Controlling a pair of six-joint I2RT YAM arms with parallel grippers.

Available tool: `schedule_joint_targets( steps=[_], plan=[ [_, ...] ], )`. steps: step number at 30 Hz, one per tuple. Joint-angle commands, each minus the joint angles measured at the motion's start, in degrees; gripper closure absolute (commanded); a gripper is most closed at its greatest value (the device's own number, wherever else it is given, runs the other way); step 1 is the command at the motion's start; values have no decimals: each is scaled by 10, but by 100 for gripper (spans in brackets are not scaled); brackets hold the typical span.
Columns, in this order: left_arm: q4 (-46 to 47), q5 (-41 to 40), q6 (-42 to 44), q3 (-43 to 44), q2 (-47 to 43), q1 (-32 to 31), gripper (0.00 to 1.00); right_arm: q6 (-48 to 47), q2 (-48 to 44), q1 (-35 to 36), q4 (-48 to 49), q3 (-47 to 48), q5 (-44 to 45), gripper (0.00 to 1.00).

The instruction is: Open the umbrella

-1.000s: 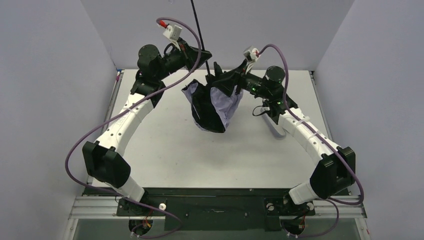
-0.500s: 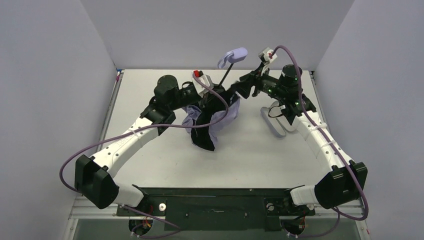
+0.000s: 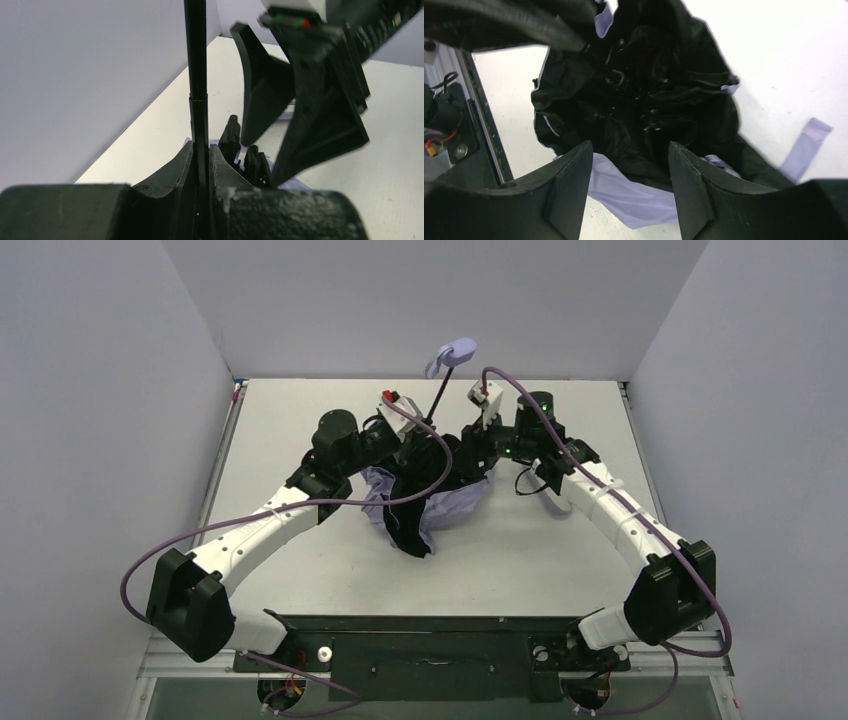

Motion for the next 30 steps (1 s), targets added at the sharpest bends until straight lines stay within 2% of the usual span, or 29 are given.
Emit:
schedule_joint_targets(
  steps=[1,5,10,16,20,22,24,27,29,30],
  plan=[
    [80,-50,-63,41,-4,2,100,-17,20,31,33,-23,17,50],
    [87,-67,-102,48,-1,3,100,29,54,39,106,-46,26,54],
    [86,-82,-150,66,2,15,100,-8,100,40,82,-49,26,53],
    [82,-69,-167,84,5,56,100,-196,81,9,-74,-77,30,41],
    [83,-55,-171,83,9,71,100,-377,30,-39,-181,-107,37,35],
    [86,-41,-173,81,12,73,100,-441,8,-53,-229,-111,45,33],
    [92,-26,-176,80,14,73,100,-463,-11,-58,-260,-106,43,32],
    [98,-16,-184,81,18,68,100,-429,-25,-59,-251,-78,-1,33],
    [101,-14,-188,83,22,64,100,-335,-28,-56,-192,-49,-22,36],
    [102,-14,-189,84,24,62,100,-261,-29,-54,-130,-45,-30,37]
  ],
)
